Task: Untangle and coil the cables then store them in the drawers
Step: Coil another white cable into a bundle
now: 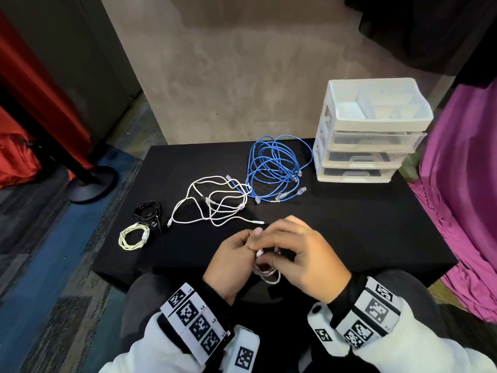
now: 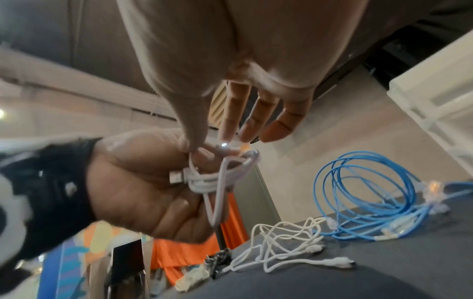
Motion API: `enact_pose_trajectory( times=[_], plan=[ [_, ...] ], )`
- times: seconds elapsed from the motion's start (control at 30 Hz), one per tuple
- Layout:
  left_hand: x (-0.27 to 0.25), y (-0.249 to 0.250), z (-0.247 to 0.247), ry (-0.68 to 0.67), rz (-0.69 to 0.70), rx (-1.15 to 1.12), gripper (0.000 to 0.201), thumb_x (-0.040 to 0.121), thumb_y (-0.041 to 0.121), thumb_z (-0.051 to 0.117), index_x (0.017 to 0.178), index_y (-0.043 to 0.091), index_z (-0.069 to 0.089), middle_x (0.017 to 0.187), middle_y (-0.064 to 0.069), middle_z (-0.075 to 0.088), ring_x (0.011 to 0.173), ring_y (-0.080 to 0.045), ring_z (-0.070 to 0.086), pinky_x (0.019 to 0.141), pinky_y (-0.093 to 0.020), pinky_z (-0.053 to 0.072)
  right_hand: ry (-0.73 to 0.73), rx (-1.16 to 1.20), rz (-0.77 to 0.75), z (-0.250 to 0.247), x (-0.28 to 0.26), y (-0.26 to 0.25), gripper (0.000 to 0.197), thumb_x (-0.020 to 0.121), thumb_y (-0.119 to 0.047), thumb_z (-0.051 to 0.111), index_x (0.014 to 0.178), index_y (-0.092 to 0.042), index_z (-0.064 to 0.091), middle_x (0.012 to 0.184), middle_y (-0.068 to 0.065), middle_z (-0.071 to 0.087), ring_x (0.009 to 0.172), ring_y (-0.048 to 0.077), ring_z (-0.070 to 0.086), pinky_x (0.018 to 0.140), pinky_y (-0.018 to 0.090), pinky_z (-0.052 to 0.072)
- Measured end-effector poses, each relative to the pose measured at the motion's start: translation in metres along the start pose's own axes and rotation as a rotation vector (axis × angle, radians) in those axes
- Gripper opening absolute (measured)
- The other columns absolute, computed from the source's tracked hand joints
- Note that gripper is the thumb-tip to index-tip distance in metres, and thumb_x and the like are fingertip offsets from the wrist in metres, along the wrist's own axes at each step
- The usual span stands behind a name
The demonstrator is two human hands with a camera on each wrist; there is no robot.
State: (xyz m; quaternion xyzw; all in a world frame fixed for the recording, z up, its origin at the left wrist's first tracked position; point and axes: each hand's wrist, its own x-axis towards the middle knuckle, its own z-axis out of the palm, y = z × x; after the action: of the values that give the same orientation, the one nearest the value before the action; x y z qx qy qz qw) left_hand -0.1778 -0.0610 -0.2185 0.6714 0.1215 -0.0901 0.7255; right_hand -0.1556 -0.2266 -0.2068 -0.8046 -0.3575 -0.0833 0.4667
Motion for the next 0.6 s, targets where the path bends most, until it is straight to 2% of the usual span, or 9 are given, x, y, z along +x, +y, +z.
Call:
enact_pose_trajectory(
  times=[0.07,0.13,0.2,0.3,0.37,0.47,0.53,0.6],
  plan=[
    [-0.002,0.000,0.002,-0.025,-0.031,-0.079,0.038,0.100,0.041,0.058,0.091,0.006,0.071,0.086,-0.014,0.067,0.078,-0.021,0.060,0.076,-0.036,0.047,0.064,0.132,0.077,-0.002,0.004,-0.003,0.010,0.084,-0.025,0.082,0.094,-0.027,0.079,0.097,-0.011,0.068,0.095,0.016,0.063,0.085,0.034,0.051],
    [-0.006,0.005,0.006,-0.050,-0.035,-0.156,0.035,0.106,0.030,0.051,0.082,0.012,0.069,0.073,-0.009,0.060,0.065,-0.015,0.055,0.063,-0.024,0.047,0.196,0.312,0.222,-0.004,0.010,-0.005,0.010,0.082,-0.018,0.084,0.086,-0.024,0.077,0.093,-0.006,0.068,0.086,0.025,0.067,0.081,0.038,0.054],
    [-0.012,0.006,0.011,-0.072,-0.034,-0.182,0.035,0.107,0.028,0.046,0.081,0.013,0.064,0.065,-0.005,0.052,0.056,-0.012,0.046,0.053,-0.020,0.040,0.286,0.465,0.378,-0.006,0.015,-0.005,0.011,0.082,-0.010,0.084,0.085,-0.018,0.075,0.093,-0.001,0.069,0.074,0.030,0.067,0.076,0.037,0.053],
    [-0.017,0.003,0.013,-0.041,-0.016,-0.147,0.041,0.108,0.041,0.043,0.085,0.011,0.060,0.060,-0.002,0.038,0.055,-0.014,0.031,0.055,-0.030,0.027,0.254,0.541,0.472,-0.006,0.020,-0.006,0.009,0.084,-0.004,0.081,0.087,-0.009,0.075,0.082,0.004,0.069,0.059,0.019,0.062,0.059,0.024,0.049],
    [-0.021,0.002,0.014,0.010,0.024,-0.026,0.050,0.108,0.046,0.038,0.084,0.009,0.061,0.058,-0.001,0.036,0.052,-0.013,0.029,0.054,-0.027,0.027,0.227,0.579,0.498,-0.005,0.020,-0.008,0.007,0.086,-0.004,0.079,0.090,-0.006,0.074,0.071,0.000,0.065,0.055,0.013,0.058,0.052,0.021,0.046],
    [-0.031,0.008,0.016,0.004,0.121,0.063,0.062,0.108,0.046,0.026,0.084,0.001,0.062,0.053,0.004,0.032,0.047,-0.008,0.028,0.047,-0.017,0.030,0.228,0.632,0.536,0.001,0.017,-0.009,0.008,0.087,-0.005,0.078,0.091,-0.002,0.072,0.065,-0.003,0.060,0.054,0.011,0.052,0.052,0.021,0.047],
    [-0.035,0.013,0.014,-0.036,0.193,0.116,0.068,0.108,0.045,0.019,0.081,0.000,0.061,0.052,0.004,0.031,0.047,-0.008,0.028,0.048,-0.018,0.029,0.233,0.695,0.582,0.004,0.015,-0.007,0.009,0.088,-0.006,0.077,0.089,-0.001,0.069,0.068,0.005,0.059,0.057,0.015,0.055,0.055,0.024,0.047],
    [-0.035,0.015,0.012,-0.043,0.248,0.151,0.063,0.107,0.044,0.024,0.077,-0.002,0.056,0.053,0.001,0.033,0.048,-0.008,0.029,0.048,-0.020,0.028,0.236,0.754,0.624,0.006,0.011,-0.006,0.012,0.090,-0.007,0.075,0.090,0.000,0.065,0.067,0.014,0.053,0.056,0.020,0.051,0.054,0.028,0.042]
  ],
)
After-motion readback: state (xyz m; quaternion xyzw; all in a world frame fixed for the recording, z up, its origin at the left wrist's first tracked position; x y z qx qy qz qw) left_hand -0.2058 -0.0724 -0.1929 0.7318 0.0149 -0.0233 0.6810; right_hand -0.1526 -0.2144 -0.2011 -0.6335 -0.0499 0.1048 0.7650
